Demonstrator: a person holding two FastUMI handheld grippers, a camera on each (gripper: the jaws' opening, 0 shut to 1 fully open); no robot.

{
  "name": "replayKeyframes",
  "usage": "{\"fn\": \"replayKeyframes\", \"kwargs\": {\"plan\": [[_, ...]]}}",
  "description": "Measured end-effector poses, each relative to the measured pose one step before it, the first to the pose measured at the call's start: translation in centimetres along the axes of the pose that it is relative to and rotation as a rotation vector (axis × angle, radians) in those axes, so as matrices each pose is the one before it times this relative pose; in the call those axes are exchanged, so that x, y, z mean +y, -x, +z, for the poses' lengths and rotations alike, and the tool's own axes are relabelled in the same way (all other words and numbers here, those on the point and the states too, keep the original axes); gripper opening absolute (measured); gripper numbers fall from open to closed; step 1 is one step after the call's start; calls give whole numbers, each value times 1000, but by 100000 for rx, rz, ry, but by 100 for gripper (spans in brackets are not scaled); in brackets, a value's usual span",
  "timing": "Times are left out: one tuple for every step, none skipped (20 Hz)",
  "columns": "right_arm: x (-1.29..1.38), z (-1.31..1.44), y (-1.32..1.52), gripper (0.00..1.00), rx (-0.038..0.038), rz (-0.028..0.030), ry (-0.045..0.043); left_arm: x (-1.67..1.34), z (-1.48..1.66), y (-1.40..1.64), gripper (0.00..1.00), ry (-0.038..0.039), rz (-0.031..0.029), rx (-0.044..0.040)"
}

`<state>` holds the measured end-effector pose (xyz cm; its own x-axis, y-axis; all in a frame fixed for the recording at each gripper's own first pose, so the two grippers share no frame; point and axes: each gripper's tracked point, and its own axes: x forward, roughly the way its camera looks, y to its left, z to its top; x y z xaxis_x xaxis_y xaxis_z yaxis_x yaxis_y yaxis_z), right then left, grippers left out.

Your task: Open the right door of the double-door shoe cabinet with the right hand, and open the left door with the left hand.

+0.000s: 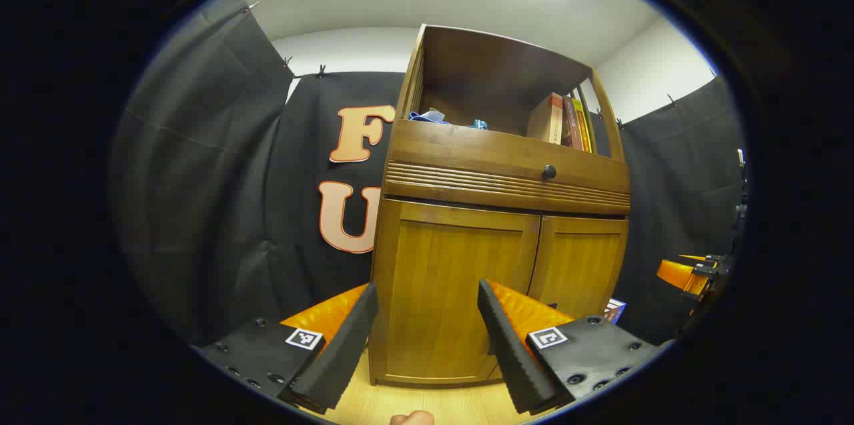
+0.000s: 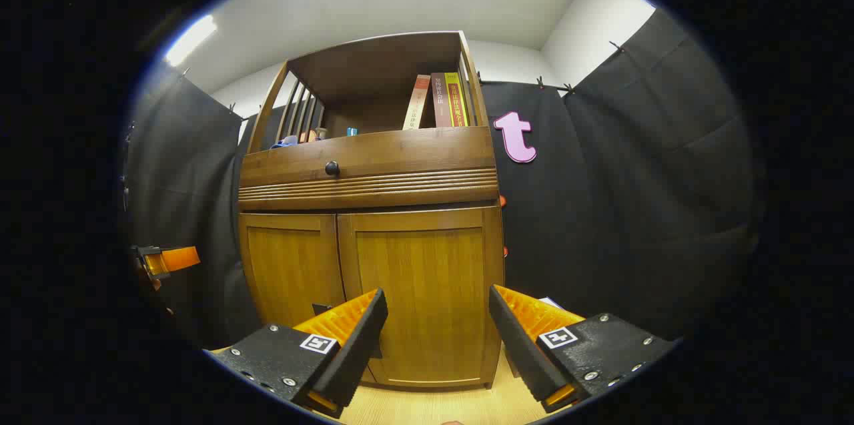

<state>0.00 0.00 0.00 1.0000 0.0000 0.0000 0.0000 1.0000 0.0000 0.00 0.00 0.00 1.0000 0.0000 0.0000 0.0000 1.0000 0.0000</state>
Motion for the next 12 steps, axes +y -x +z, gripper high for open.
{"fn": "replayKeyframes", "kwargs": {"plan": [[-117, -54, -3, 94, 23, 47, -219, 111, 13, -102, 94, -88, 240, 57], [33, -54, 35, 94, 177, 84, -504, 221, 16, 51, 94, 2, 91, -137], [59, -156, -52, 94, 294, 290, -684, 128, 81, -66, 94, 518, 214, -147], [134, -14, -51, 94, 341, 406, -393, 161, 12, 41, 94, 614, 247, -122], [-90, -9, -69, 94, 212, 69, 140, 12, 150, -53, 94, 31, -24, -308], [-55, 64, 24, 94, -31, -308, 622, 30, 20, -24, 94, -481, 237, -402], [-97, 58, -145, 94, -101, -403, 650, 96, 100, 77, 94, -721, 398, -299], [-73, -30, 8, 94, 8, -336, 308, -56, 55, 40, 98, -610, -14, -193], [-67, -35, -50, 94, -56, -61, -324, -122, -20, -50, 96, -105, -388, 14], [58, 35, -12, 94, 23, 160, -535, -206, -74, -59, 98, 23, -651, 187], [8, -33, -64, 94, 244, 115, -340, -188, -50, -13, 96, 140, -555, 194], [-108, -108, 43, 94, 265, -64, 38, -75, -118, -32, 95, 131, -195, 320]]}}
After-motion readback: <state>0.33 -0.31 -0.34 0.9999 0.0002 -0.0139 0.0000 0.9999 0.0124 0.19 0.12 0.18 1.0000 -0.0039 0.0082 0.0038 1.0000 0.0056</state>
